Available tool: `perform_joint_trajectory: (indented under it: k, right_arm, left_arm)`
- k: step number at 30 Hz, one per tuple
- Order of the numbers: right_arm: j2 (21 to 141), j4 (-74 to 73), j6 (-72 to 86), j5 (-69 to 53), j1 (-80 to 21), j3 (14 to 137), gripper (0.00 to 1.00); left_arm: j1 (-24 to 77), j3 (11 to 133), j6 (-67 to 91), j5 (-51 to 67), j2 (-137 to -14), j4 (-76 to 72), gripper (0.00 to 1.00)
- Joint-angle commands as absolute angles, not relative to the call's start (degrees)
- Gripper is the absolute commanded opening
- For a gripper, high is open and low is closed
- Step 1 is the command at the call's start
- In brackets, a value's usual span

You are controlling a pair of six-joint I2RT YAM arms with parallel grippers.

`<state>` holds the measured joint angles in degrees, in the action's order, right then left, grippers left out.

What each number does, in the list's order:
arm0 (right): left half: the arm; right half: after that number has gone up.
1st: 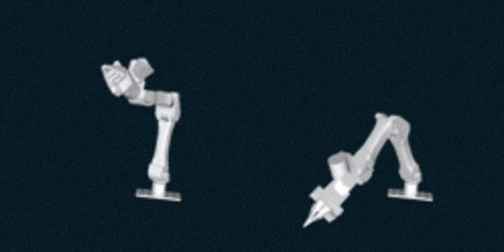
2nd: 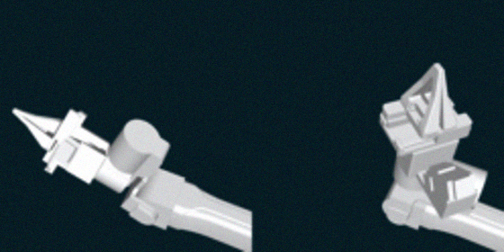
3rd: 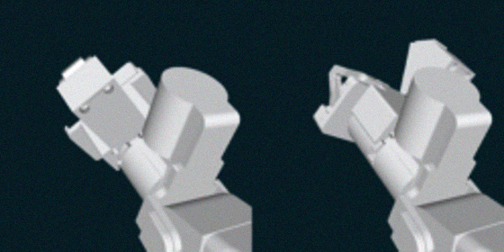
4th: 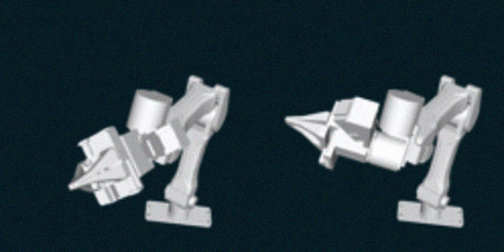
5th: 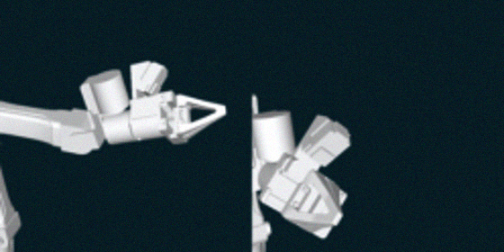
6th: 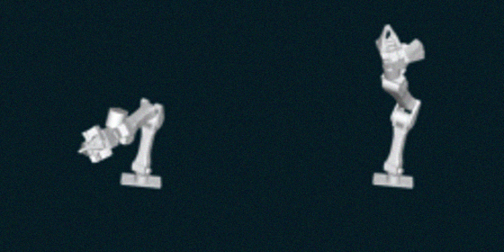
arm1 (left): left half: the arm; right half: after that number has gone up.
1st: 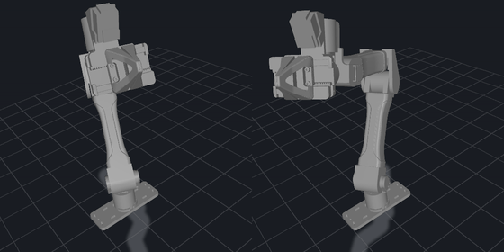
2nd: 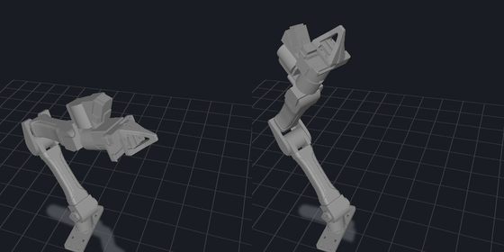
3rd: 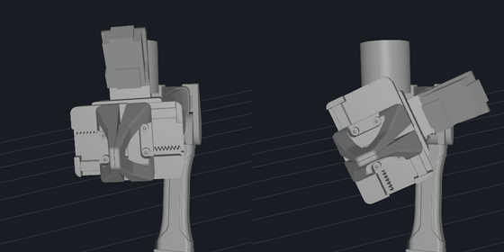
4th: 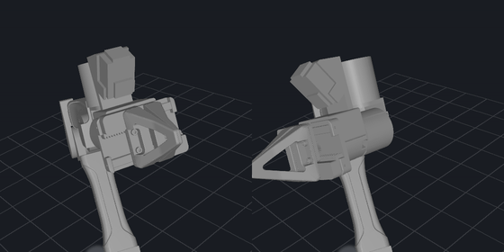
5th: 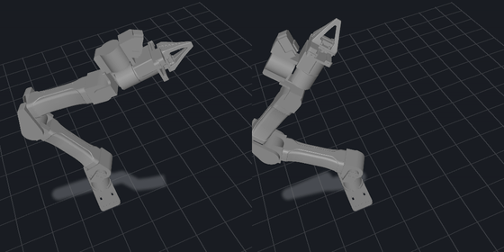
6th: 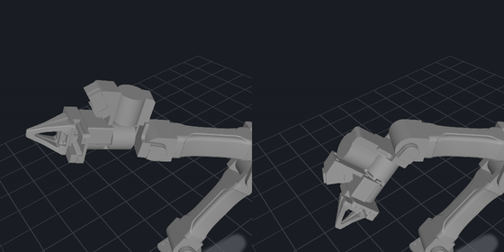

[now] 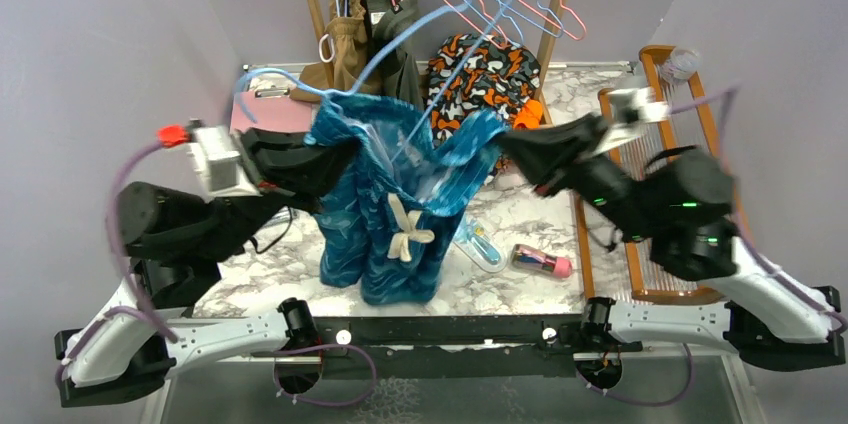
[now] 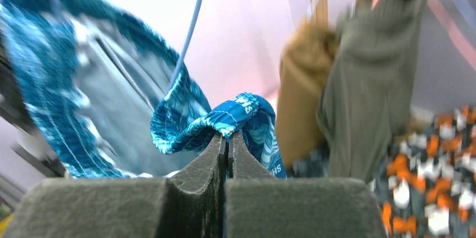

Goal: Place the shorts on the hanger

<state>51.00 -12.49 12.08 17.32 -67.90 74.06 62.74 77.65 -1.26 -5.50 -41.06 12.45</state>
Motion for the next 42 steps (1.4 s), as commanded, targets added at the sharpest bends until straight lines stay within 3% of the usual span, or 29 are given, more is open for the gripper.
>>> perform_joint_trajectory:
  k: [1, 12, 23, 34, 42]
  right_arm:
    - [51.79, -10.55, 5.59, 15.45, -68.2, 83.67, 0.01]
    - [50.28, -18.54, 19.41, 30.91, -68.2, 60.62, 0.01]
    - [62.86, -20.66, 18.0, 35.16, -68.2, 70.86, 0.01]
    - [69.81, -21.54, 32.58, 20.08, -62.36, 60.56, 0.01]
    - [70.6, -22.48, 36.13, 12.99, -55.27, 53.72, 0.01]
  left_arm:
    - [62.67, 82.12, 0.03, 2.67, -40.74, -3.57, 0.0]
    - [62.67, 61.96, 3.73, -10.51, -27.25, 10.56, 0.0]
    - [62.68, 57.97, 2.43, -12.79, -26.51, 11.89, 0.0]
    - [62.67, 43.8, 16.78, -28.15, -17.41, 19.15, 0.0]
    - [62.74, 43.15, 17.75, -28.99, -13.5, 21.44, 0.0]
